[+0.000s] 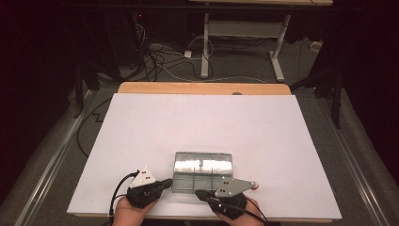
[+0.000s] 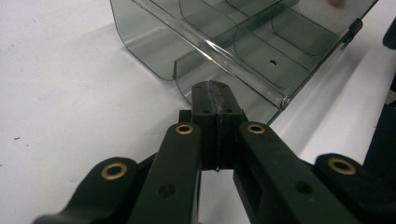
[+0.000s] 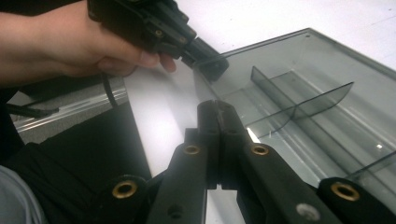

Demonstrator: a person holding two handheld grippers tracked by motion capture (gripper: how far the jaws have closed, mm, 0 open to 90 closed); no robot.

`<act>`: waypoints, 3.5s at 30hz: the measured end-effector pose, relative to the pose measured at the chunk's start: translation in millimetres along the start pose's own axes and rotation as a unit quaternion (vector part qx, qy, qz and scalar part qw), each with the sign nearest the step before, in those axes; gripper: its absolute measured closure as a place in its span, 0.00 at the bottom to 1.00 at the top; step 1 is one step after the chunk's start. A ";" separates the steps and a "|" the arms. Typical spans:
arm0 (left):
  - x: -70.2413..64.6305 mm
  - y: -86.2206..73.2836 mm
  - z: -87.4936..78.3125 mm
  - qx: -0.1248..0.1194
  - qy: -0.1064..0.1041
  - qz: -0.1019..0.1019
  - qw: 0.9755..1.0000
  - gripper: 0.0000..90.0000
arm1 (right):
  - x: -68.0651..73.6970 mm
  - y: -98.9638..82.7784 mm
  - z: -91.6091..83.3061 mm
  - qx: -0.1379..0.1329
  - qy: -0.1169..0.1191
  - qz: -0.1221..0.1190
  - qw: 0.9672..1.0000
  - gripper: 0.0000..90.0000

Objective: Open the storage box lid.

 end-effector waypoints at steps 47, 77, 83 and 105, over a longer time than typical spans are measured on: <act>18.9 4.4 -8.3 -0.025 -0.006 -0.030 0.999 0.97 | -12.8 -36.3 13.5 0.054 -0.006 0.041 0.998 1.00; 16.9 4.3 -5.4 -0.021 -0.006 -0.016 1.000 0.97 | -15.2 -35.4 13.1 0.044 -0.004 0.055 0.997 1.00; 11.6 7.8 -3.4 -0.027 -0.013 -0.016 0.999 0.97 | -14.9 -34.8 12.5 0.039 -0.002 0.054 0.998 1.00; 9.4 8.7 -6.6 -0.034 -0.021 -0.013 0.999 0.97 | -13.7 -30.2 8.5 0.014 0.007 0.055 0.998 1.00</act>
Point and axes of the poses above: each handheld gripper's, and its own axes: z roughly forward along the jaws, y roughly out of its top, x roughly to its left, the point moved 8 cm from there along z, roughly forward along the jaws, and after that the axes turned 3 degrees about x, right-handed, at the moved point
